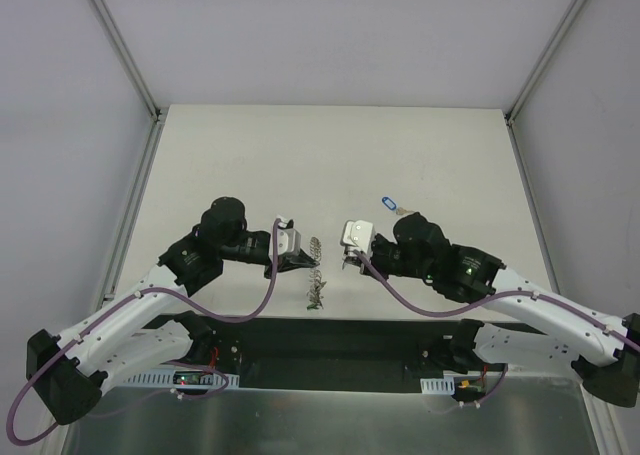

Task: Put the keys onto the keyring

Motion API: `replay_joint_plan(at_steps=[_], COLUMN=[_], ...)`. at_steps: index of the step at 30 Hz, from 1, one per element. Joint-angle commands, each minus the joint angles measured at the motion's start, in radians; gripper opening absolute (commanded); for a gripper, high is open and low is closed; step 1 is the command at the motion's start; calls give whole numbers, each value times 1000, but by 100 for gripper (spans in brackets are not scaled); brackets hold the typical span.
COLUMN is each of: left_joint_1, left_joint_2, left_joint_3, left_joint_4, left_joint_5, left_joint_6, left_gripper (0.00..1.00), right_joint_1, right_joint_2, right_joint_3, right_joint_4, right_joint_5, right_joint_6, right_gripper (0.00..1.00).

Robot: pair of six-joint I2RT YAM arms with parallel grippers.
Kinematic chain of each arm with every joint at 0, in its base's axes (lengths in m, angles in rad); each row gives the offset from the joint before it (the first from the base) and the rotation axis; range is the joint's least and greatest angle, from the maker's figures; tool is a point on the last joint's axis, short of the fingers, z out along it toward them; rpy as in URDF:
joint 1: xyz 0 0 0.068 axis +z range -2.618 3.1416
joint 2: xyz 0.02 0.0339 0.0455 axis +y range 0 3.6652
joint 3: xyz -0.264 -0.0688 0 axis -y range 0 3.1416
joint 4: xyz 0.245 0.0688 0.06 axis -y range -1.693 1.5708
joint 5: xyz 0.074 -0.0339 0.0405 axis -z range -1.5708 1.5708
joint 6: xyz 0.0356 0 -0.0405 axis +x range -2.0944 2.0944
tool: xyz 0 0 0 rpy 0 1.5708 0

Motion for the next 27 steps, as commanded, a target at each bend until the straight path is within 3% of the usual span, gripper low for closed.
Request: replay_joint_plan(at_steps=[1, 14, 27], left_joint_1=[-15, -56, -74], left_joint_2=[-4, 58, 107], left_joint_3=[8, 12, 2], left_joint_4=[29, 30, 29], left_joint_5=[17, -60, -106], left_joint_6=[24, 3, 26], left_gripper=[0, 0, 0], right_joint_1=[21, 96, 99], right_joint_2=[23, 13, 63], right_joint_3=[48, -73, -91], right_joint_4=[9, 207, 230], right_joint_5=[-28, 30, 45], right_joint_6=[-70, -66, -67], right_gripper=[1, 1, 1])
